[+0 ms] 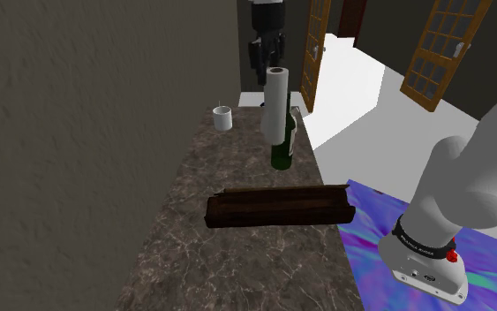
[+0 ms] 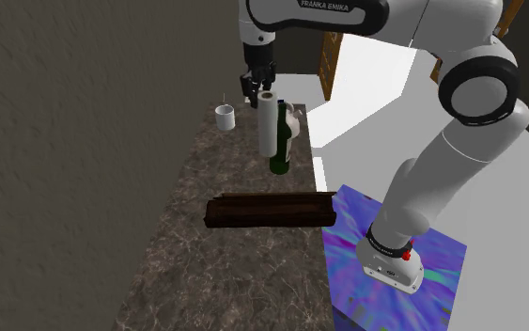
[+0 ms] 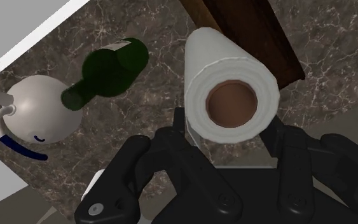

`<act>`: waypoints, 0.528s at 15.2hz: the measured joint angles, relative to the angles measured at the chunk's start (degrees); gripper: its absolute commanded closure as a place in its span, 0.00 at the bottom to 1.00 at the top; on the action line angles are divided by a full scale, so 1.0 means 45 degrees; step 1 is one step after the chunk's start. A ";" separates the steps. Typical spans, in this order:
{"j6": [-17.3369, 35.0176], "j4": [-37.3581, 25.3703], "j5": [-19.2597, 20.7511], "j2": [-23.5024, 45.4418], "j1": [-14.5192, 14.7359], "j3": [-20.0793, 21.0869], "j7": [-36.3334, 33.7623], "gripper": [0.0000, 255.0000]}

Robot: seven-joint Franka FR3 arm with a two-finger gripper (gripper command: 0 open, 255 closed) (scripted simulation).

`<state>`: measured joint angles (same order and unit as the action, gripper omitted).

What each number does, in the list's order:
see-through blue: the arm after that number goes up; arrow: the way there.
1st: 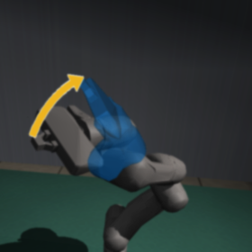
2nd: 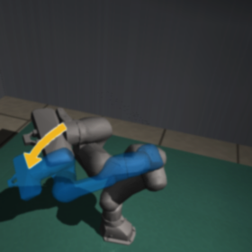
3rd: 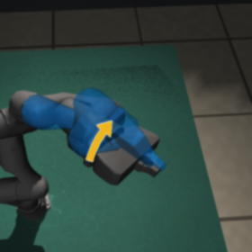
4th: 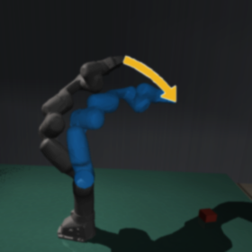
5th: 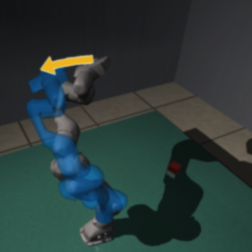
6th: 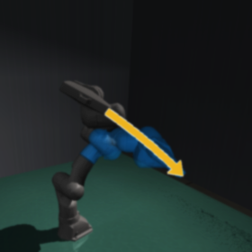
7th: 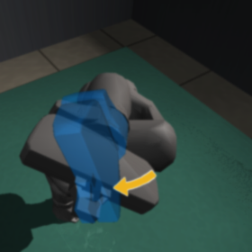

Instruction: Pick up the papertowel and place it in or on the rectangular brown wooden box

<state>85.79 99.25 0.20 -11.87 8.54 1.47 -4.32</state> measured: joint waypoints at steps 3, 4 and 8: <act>-0.0405 0.0540 -0.0142 -0.0951 0.0237 0.0359 -0.0584 1.00; -0.0443 0.0965 -0.0202 -0.1407 0.0305 0.0459 -0.0746 1.00; -0.0388 0.1532 -0.0316 -0.1921 0.0440 0.0693 -0.1103 1.00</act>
<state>84.04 106.14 -1.23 -20.51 10.52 4.59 -9.28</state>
